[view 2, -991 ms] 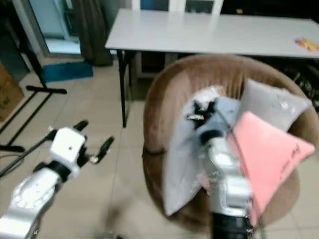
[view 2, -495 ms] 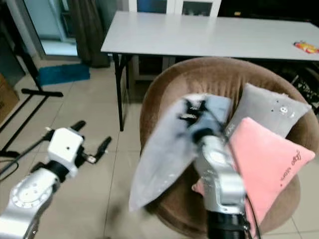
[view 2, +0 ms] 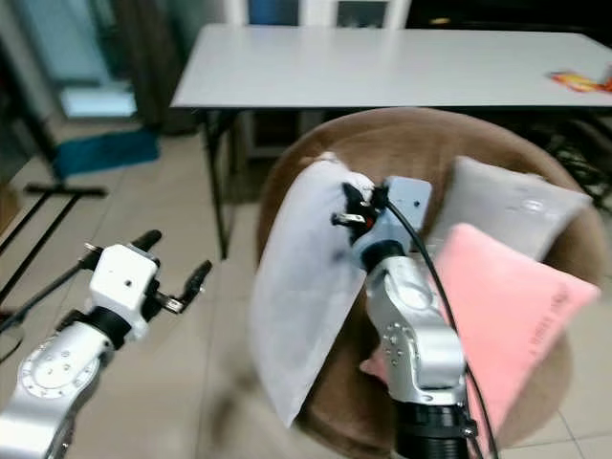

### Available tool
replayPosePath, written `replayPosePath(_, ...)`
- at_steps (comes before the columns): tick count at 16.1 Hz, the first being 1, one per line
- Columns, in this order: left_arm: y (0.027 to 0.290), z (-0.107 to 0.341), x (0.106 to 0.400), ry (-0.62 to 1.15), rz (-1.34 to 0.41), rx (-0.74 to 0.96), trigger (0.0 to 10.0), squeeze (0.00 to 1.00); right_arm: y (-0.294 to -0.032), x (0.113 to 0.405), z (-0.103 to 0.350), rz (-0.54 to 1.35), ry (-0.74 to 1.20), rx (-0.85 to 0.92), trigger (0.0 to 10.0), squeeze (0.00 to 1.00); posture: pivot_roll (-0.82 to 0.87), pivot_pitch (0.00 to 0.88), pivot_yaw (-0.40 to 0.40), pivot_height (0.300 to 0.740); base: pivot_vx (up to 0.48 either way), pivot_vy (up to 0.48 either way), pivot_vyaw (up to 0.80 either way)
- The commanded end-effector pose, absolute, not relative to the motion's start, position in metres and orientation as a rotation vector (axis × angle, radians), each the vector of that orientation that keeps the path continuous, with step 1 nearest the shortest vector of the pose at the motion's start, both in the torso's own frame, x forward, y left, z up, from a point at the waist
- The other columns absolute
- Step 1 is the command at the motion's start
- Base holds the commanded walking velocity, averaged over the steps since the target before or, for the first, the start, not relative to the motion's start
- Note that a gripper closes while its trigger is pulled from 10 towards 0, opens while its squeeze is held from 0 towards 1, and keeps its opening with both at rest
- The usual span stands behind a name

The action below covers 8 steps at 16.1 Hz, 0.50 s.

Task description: Move the pillow to the sofa from floor

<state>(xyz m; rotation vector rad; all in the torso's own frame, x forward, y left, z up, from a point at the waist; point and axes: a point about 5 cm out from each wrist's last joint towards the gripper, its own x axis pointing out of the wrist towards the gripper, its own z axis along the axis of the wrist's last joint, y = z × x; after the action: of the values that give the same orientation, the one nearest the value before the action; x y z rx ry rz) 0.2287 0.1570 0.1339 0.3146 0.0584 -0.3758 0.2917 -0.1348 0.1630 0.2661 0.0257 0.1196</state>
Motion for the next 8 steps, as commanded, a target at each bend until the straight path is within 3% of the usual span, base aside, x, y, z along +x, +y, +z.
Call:
replayPosePath(1, 0.1576, 0.1352, 0.2287, 0.059, -0.379, 0.323, 10.0, 0.00, -0.1392, 0.2940, 0.1742, 0.107, -0.029, 0.270, 10.0, 0.00, 0.03, 0.000, -0.028, 0.740, 0.281, 0.000, -0.80)
replayPosePath(3, 0.1567, 0.1346, 0.2282, 0.061, -0.386, 0.322, 10.0, 0.00, -0.1392, 0.2943, 0.1747, 0.106, -0.034, 0.266, 10.0, 0.00, 0.03, 0.000, -0.028, 0.740, 0.281, 0.000, -0.80)
replayPosePath(8, 0.1557, 0.1344, 0.2277, 0.064, -0.391, 0.322, 10.0, 0.00, -0.1372, 0.2963, 0.1759, 0.121, -0.045, 0.256, 10.0, 0.00, 0.03, 0.000, -0.029, 0.740, 0.283, 0.000, 0.00)
